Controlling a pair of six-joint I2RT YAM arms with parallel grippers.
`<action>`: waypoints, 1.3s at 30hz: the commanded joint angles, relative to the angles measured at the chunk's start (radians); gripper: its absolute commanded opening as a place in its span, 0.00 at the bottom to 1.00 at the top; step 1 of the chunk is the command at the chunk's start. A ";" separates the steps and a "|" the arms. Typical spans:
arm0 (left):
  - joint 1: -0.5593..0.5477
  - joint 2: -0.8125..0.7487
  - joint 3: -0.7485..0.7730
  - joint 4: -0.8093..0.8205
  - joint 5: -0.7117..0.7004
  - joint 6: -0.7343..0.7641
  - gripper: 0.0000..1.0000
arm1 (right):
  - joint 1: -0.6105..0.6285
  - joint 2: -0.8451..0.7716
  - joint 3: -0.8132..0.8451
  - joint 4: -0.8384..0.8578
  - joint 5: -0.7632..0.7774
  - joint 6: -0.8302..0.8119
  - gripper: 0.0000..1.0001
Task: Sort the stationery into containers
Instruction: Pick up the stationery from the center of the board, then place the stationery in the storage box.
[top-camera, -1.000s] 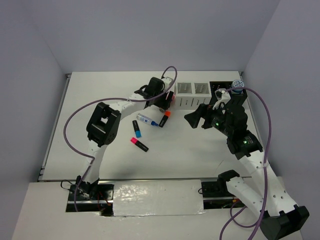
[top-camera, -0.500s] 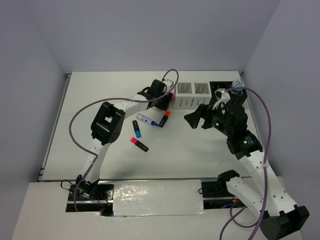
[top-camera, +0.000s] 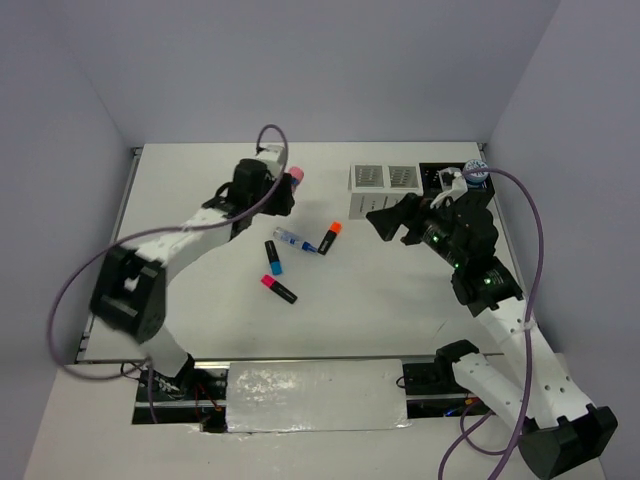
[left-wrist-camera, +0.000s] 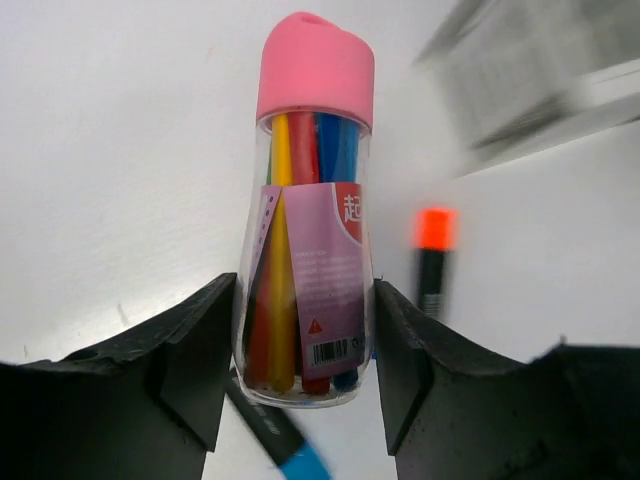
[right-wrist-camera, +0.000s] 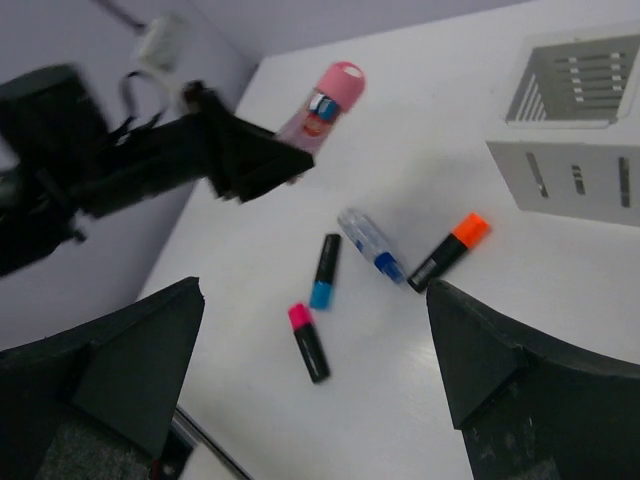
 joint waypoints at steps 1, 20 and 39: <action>-0.028 -0.311 -0.109 0.312 0.180 -0.072 0.00 | 0.028 0.043 0.018 0.226 0.090 0.212 0.99; -0.046 -0.850 -0.437 0.435 0.496 -0.231 0.00 | 0.446 0.344 0.251 0.401 0.357 0.340 1.00; -0.049 -0.865 -0.475 0.416 0.429 -0.244 0.00 | 0.458 0.517 0.334 0.476 0.047 0.326 0.53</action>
